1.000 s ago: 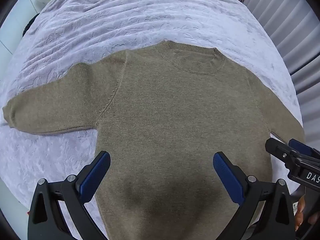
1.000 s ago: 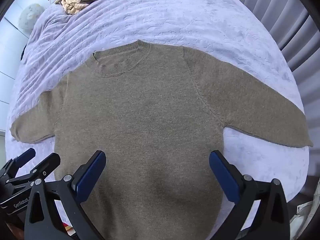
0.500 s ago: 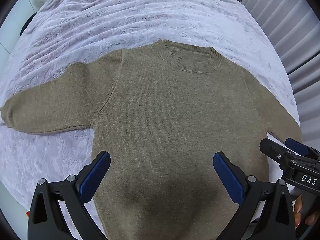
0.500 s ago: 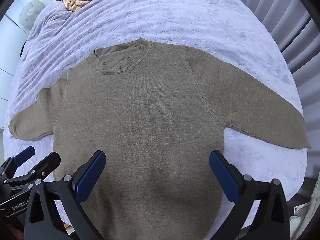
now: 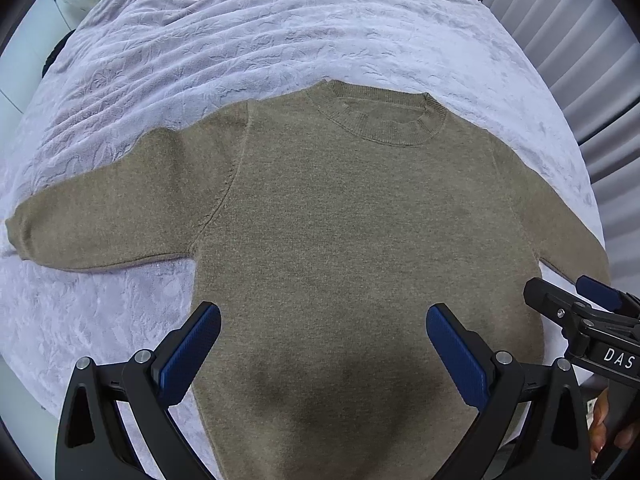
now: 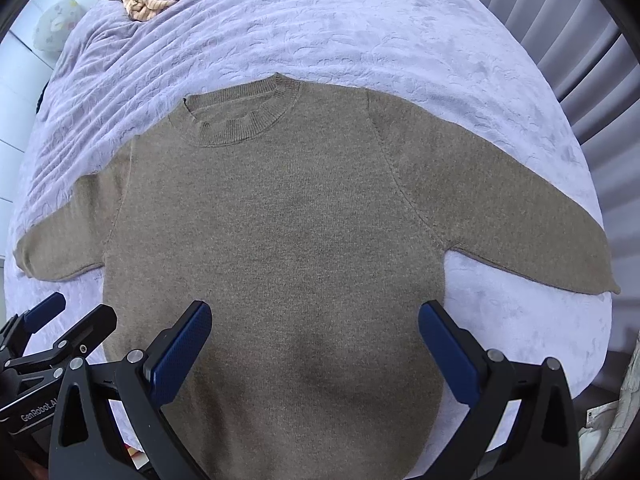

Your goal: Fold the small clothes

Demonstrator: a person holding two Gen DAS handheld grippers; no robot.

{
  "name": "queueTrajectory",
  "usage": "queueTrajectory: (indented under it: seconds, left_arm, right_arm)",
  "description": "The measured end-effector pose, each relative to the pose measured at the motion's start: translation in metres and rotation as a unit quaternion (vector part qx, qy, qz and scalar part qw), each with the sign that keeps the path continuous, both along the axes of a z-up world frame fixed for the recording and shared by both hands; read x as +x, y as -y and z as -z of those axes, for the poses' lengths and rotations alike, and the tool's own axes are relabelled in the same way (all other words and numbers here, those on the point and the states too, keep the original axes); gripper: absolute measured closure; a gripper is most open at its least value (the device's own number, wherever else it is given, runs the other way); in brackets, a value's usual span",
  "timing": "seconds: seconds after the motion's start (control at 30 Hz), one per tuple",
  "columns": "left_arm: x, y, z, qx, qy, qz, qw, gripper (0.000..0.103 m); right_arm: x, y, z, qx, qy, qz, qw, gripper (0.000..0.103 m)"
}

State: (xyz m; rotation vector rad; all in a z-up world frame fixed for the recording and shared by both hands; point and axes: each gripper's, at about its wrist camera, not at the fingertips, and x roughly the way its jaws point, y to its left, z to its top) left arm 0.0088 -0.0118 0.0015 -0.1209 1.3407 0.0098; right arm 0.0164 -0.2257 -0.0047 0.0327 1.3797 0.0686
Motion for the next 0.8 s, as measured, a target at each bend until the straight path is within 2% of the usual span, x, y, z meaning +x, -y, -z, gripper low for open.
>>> queueTrajectory:
  seconds: [0.2, 0.8]
  left_arm:
    - [0.0006, -0.0006, -0.0023, 0.02, 0.003, -0.002, 0.9998, 0.0]
    - [0.0009, 0.0047, -0.0053, 0.023, 0.0, 0.005, 0.9997, 0.0]
  right_arm:
    - [-0.001, -0.001, -0.0006, -0.004, 0.0, 0.0, 1.0, 0.0]
    - [-0.0024, -0.0024, -0.0063, -0.012, 0.003, -0.005, 1.0, 0.0]
